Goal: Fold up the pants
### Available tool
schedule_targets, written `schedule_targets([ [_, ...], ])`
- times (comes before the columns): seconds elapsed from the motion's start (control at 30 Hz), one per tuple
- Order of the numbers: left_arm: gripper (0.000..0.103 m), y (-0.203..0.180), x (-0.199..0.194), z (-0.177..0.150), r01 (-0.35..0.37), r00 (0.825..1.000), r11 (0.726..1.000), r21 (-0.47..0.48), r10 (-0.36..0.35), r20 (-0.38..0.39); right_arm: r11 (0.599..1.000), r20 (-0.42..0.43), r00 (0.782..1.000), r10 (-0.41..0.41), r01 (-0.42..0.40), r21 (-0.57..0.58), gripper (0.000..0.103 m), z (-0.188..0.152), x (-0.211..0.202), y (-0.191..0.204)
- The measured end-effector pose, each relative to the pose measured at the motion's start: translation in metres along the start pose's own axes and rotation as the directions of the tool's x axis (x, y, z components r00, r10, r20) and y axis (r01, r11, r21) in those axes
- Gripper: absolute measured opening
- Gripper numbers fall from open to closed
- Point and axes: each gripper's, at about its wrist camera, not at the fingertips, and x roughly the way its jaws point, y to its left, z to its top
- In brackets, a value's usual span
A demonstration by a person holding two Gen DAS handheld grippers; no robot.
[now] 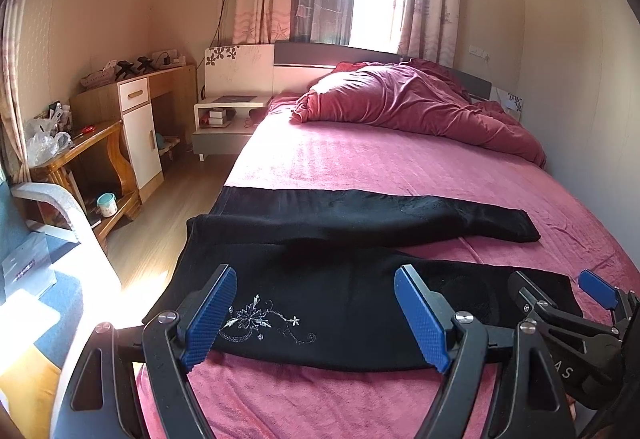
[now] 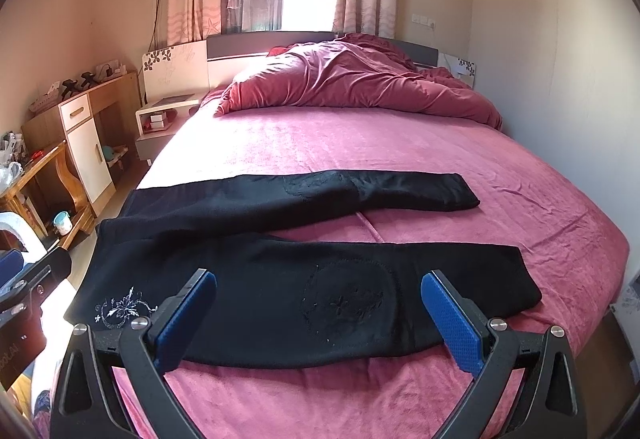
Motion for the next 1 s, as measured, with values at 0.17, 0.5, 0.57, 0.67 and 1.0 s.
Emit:
schedule_targets([
  [0.17,0.083,0.002,0.002,-0.002,-0.009,1.0,1.0,-0.002,0.009,-0.008,1.0,-0.022,1.0,0.001,-0.001,0.006,0.103,-0.004,0.005,-0.002],
  [0.5,0.083,0.007,0.009,-0.003,-0.016,1.0,1.0,-0.003,0.016,-0.027,1.0,-0.037,0.999,0.008,-0.008,0.012,0.103,-0.007,0.01,0.0],
  [0.57,0.083,0.006,0.011,-0.003,-0.016,0.999,1.0,-0.002,0.016,-0.032,1.0,-0.042,0.999,0.012,-0.011,0.013,0.103,-0.006,0.013,0.0],
  [0.67,0.083,0.007,0.014,-0.005,-0.017,0.999,1.0,0.001,0.017,-0.042,1.0,-0.052,0.999,0.012,-0.012,0.012,0.103,-0.008,0.017,0.0],
  [1.0,0.083,0.004,0.023,-0.007,-0.019,0.998,1.0,0.011,0.02,-0.065,1.0,-0.078,0.997,0.019,-0.018,0.015,0.103,-0.012,0.026,0.001],
])
